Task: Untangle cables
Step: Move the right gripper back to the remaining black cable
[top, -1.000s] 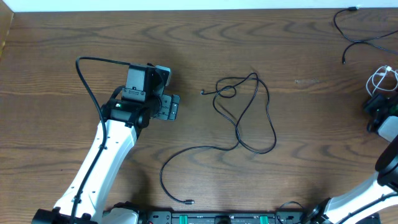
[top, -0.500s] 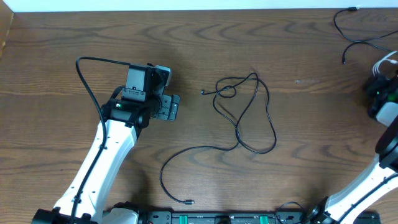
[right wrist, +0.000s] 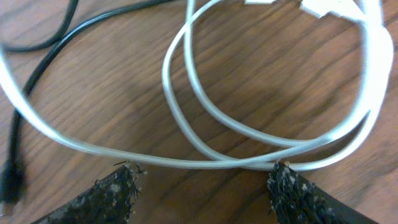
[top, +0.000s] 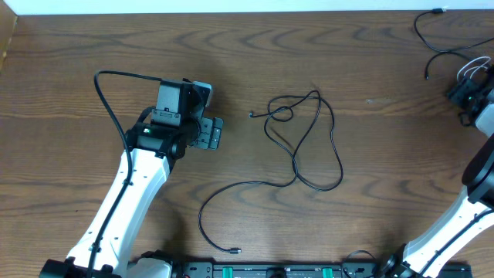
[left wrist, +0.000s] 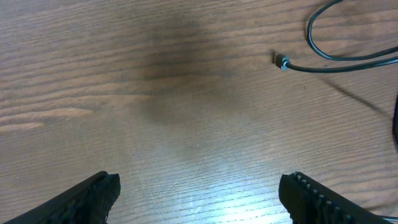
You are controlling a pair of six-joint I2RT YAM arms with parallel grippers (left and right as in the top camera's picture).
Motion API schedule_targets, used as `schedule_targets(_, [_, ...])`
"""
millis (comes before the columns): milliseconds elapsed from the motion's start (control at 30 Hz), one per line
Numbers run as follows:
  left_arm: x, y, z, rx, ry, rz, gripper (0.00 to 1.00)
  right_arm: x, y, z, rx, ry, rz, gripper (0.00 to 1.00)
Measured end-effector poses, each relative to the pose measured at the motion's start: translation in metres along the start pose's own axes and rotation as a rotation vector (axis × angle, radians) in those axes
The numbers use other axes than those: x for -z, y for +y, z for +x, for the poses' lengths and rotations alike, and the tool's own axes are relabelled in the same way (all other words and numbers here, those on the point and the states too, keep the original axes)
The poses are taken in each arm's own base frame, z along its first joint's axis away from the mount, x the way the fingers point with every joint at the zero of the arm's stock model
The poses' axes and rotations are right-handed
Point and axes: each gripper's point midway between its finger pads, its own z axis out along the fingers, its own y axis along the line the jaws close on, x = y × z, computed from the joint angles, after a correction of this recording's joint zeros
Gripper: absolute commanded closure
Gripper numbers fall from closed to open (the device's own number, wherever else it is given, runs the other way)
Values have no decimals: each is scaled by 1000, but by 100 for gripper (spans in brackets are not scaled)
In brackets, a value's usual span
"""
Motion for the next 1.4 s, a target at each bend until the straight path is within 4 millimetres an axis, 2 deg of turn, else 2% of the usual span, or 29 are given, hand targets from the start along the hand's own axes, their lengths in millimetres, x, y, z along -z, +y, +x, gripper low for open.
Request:
schedule_targets(133, [0,0,0,0,0,0,13,11,10,8,13,53,-46,31])
schedule_targets(300, [0,0,0,0,0,0,13,36,23,29,28,148,-82,31])
schedule_targets(400, [0,0,0,0,0,0,13,57,39,26,66,151,-122,30])
schedule_targets(500, [0,0,0,0,0,0,13,86,64,9,125,114,-189,31])
schedule_targets(567, [0,0,0,0,0,0,13,116,91,-3,181,79,-261,30])
schedule_targets(600, [0,0,0,0,0,0,13,129,105,-5,209,71,-301,30])
schedule_targets(700, [0,0,0,0,0,0,13,151,139,4,271,91,-396,30])
schedule_targets(767, [0,0,0,0,0,0,13,158,160,19,311,129,-454,30])
schedule_targets(833, [0,0,0,0,0,0,13,165,186,43,372,192,-520,29])
schedule_targets(900, [0,0,0,0,0,0,13,171,203,61,426,233,-558,27])
schedule_targets(933, [0,0,0,0,0,0,13,178,218,81,485,278,-593,26])
schedule_targets(1000, [0,0,0,0,0,0,13,188,235,105,570,330,-632,26])
schedule_targets(1033, [0,0,0,0,0,0,13,197,249,126,643,369,-668,26])
schedule_targets(1167, [0,0,0,0,0,0,13,221,270,172,799,468,-742,28])
schedule_targets(1400, [0,0,0,0,0,0,13,256,289,227,957,592,-834,27])
